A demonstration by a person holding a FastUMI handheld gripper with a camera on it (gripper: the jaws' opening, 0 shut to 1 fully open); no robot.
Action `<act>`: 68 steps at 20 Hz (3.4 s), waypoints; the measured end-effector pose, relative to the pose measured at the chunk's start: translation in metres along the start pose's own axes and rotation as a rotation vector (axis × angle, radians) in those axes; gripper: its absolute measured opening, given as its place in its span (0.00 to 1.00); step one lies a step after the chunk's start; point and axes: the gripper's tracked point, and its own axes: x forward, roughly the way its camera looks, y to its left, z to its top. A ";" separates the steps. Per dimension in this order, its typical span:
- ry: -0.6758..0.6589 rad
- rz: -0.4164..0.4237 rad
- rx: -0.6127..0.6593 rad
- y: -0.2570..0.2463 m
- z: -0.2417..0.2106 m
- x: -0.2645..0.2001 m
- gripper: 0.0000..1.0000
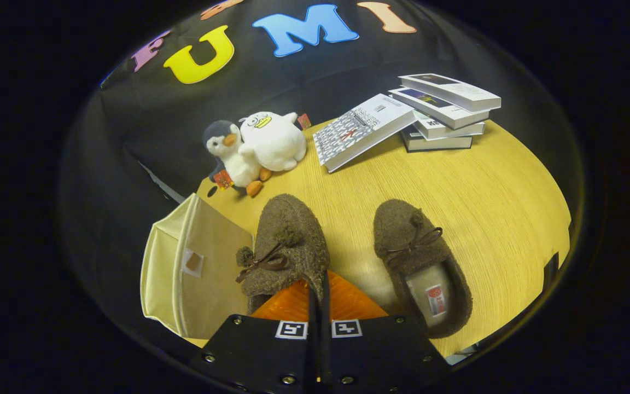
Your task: Open the storage box then place both shoes into the box .Put the left shoe in first, then the right shoe, with the right side of both shoes facing outward in a uniform manner.
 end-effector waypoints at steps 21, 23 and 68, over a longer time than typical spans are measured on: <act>-0.050 0.204 -0.066 0.199 0.008 -0.016 0.02; -0.027 0.218 -0.045 0.219 -0.004 -0.010 0.02; -0.205 0.225 -0.314 0.147 0.050 -0.052 0.97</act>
